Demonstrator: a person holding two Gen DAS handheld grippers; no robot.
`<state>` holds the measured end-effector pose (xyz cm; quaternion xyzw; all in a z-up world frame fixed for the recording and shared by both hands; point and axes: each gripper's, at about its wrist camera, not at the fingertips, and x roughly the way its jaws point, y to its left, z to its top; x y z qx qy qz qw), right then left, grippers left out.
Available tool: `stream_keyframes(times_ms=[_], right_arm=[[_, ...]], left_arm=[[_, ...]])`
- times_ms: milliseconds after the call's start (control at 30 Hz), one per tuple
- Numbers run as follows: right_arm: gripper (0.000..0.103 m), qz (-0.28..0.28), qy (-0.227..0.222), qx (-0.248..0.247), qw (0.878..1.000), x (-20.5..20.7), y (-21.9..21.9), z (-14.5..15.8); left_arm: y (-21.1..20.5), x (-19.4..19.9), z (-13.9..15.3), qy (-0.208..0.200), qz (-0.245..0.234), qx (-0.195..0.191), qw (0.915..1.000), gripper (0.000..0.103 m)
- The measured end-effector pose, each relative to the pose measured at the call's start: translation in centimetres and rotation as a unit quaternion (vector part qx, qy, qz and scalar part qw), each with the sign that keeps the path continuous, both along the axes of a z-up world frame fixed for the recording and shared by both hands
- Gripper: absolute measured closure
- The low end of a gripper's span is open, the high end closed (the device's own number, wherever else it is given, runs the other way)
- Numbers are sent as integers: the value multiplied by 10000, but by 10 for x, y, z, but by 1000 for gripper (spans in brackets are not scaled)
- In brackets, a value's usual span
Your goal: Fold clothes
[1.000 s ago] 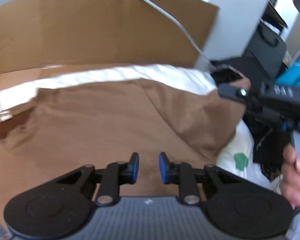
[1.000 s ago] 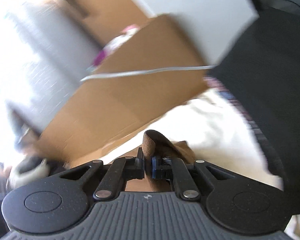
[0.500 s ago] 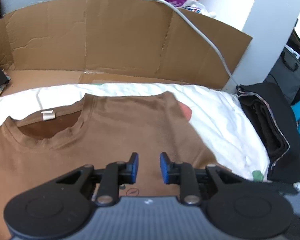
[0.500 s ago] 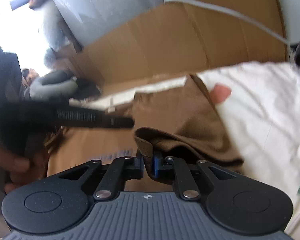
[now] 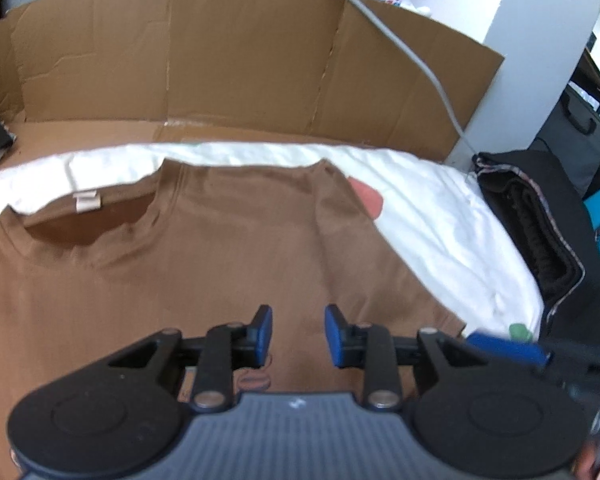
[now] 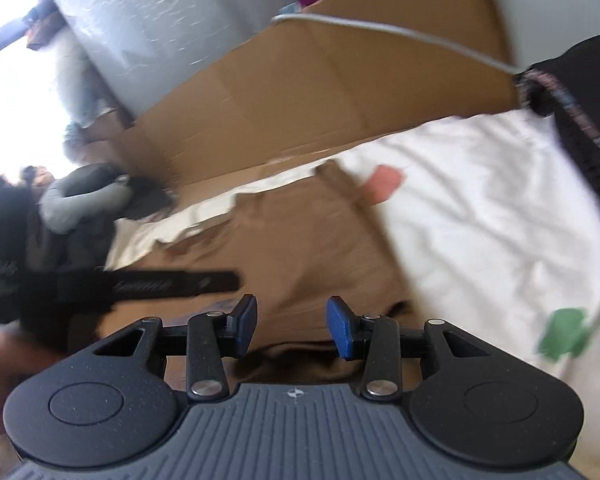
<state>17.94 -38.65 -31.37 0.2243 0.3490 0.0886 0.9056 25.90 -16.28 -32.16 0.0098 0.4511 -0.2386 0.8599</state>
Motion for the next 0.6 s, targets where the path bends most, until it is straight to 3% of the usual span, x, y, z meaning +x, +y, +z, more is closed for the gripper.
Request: stream_keyframes(times_ms=[367,533,600], right_arm=[[60,-789,525,-26,9955,21,-27,-23],[82,-1074,849,244,9903,31,-31,-36],[83,-1106,848,278,9899,30,-30,-37]], left_arm=[[2,-3,-17,69,23,-36,10000,72],[3,-5,-22,99,31,-79,9999,72],[4,-6,-24,103,32,-94,9999,72]])
